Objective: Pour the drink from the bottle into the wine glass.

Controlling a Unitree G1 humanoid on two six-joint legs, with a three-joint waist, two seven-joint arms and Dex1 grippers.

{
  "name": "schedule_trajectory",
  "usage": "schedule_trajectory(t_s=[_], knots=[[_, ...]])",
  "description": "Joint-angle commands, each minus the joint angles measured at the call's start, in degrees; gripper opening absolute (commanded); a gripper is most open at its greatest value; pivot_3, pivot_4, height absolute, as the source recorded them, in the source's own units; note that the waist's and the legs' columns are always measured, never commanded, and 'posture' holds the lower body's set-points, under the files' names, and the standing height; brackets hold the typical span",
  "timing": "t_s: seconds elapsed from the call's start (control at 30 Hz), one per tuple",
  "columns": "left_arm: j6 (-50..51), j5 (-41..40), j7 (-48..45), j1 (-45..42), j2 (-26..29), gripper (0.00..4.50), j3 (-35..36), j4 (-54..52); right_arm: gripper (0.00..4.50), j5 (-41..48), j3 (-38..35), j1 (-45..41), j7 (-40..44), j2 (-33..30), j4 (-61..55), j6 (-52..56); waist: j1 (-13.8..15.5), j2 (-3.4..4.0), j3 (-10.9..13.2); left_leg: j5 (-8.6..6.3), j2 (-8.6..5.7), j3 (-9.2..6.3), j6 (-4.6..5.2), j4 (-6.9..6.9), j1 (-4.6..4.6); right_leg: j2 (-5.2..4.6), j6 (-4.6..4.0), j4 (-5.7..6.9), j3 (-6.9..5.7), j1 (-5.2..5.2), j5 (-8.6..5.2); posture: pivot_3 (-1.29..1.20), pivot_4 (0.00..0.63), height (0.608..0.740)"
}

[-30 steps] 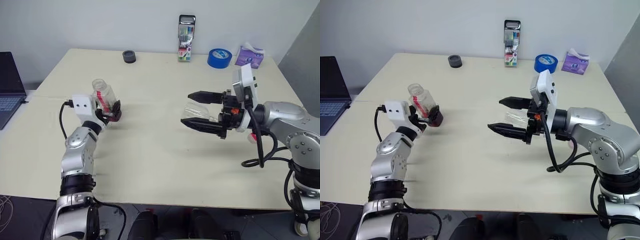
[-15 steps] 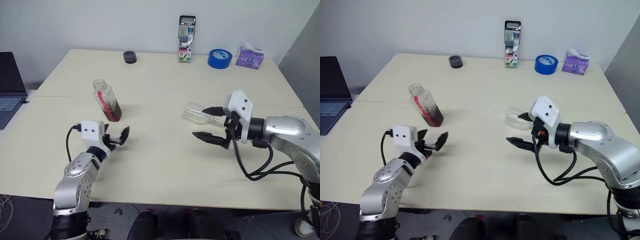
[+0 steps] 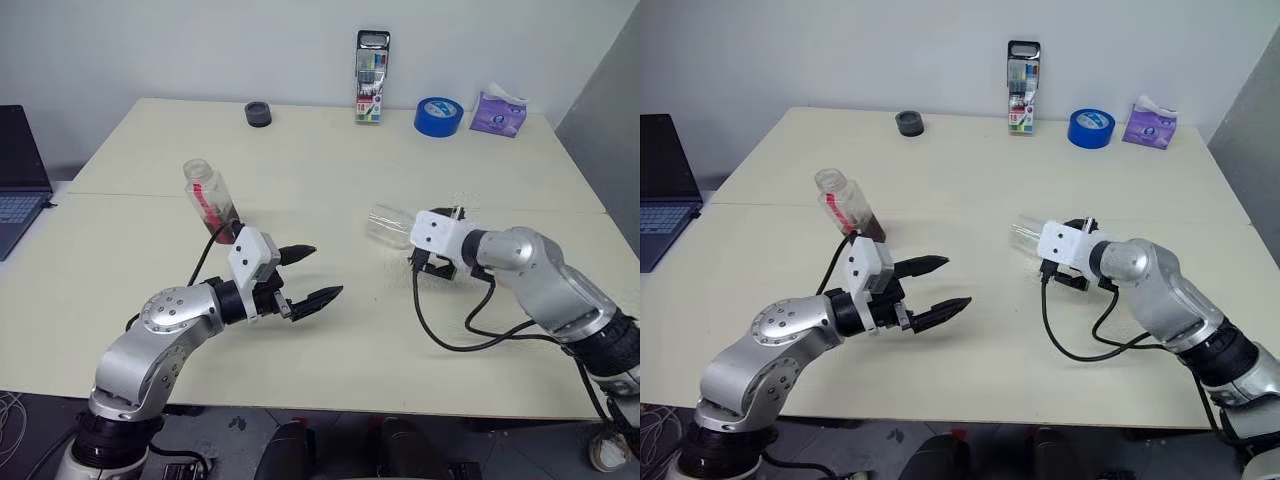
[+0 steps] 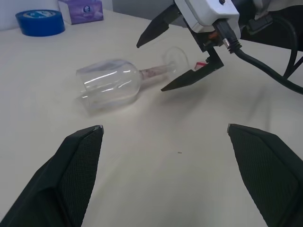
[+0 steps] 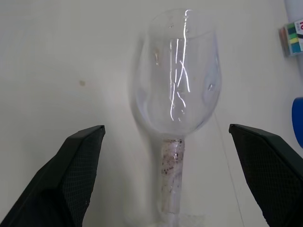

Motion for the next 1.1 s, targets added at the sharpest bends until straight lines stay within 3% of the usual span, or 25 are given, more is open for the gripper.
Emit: schedule_trajectory(t_s=[0.03,0.4,0.87,1.0,1.1], knots=[[-1.3,0.4,0.0,-0.8,-0.6,4.47,-0.3,-0.9,4.5,-4.5,1.4,-2.1,1.6,1.6,2.5,-2.1,0.0,0.0,0.0,0.0,0.0,-0.01,0.0,0.0,0.01,0.0,0.0,0.01,-0.01,0.0,0.0,0.0,0.15,0.74],[-0.9,0.2,2.1,1.8,-2.0,4.47,-0.5,-3.6,4.5,-14.3,2.1,-4.6,4.3,4.2,14.2,-8.6,0.0,0.0,0.0,0.0,0.0,0.0,0.0,0.0,0.01,0.0,0.0,0.01,0.01,0.0,0.0,0.0,0.15,0.74],[-1.0,0.7,2.4,-0.4,-2.6,4.47,-1.3,-2.0,4.5,-19.2,0.6,-11.2,0.7,10.9,33.8,-15.0,-0.2,0.0,0.0,0.01,0.0,0.01,-0.02,0.04,0.05,0.0,-0.01,0.06,0.01,0.02,0.01,0.0,0.15,0.74],[-0.7,0.6,2.5,-0.5,-2.5,4.5,-1.1,-2.1,3.6,-20.7,0.7,-12.8,0.3,11.2,38.9,-17.1,-0.2,0.0,0.0,0.02,0.0,0.02,-0.03,0.04,0.04,0.0,-0.01,0.05,0.01,0.02,0.01,0.0,0.15,0.74],[-0.5,0.5,2.5,0.0,-2.2,4.5,-0.8,-2.4,2.52,-21.0,-0.1,-12.8,1.1,10.7,39.5,-17.7,-0.2,0.0,0.0,0.02,-0.01,0.02,-0.03,0.04,0.03,-0.01,-0.01,0.05,0.02,0.02,0.01,0.0,0.15,0.74]])
